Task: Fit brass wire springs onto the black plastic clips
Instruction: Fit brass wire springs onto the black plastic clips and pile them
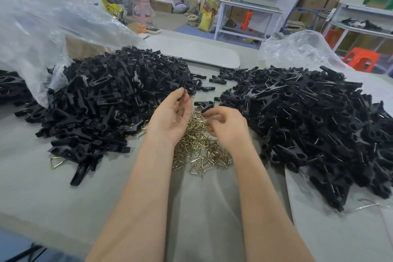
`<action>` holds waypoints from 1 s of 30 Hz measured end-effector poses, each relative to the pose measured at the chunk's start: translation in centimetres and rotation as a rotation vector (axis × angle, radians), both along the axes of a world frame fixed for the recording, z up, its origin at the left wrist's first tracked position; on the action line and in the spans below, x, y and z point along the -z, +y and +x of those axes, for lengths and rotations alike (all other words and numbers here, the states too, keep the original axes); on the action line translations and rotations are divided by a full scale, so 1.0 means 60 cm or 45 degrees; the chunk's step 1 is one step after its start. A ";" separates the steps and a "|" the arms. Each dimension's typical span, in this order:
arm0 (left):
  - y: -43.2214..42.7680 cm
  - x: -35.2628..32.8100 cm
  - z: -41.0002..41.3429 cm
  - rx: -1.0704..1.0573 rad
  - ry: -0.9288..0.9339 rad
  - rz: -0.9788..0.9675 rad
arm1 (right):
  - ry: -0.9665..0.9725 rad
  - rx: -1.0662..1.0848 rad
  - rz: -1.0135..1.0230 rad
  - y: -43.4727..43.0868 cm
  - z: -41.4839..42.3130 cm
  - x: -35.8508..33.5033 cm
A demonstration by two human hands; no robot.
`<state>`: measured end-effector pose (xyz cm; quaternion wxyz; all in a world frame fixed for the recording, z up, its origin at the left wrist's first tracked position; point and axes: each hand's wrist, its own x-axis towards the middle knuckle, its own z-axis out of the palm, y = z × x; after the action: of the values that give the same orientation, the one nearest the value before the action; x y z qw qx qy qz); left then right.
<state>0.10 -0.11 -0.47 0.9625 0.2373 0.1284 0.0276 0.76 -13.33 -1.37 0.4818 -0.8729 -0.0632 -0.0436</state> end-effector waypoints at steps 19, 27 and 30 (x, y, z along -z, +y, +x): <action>-0.007 0.003 0.004 -0.016 -0.034 0.195 | -0.028 -0.026 0.005 0.011 -0.007 -0.008; -0.021 0.012 0.003 -0.253 -0.102 1.378 | 0.043 0.142 0.545 -0.028 0.005 -0.019; -0.027 0.012 0.000 -0.213 -0.259 1.661 | 0.091 0.232 0.791 -0.043 0.011 -0.021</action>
<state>0.08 -1.75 -1.19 0.6235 0.7567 0.0120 0.1965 1.39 -15.91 -0.08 0.7212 -0.6871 0.0483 -0.0732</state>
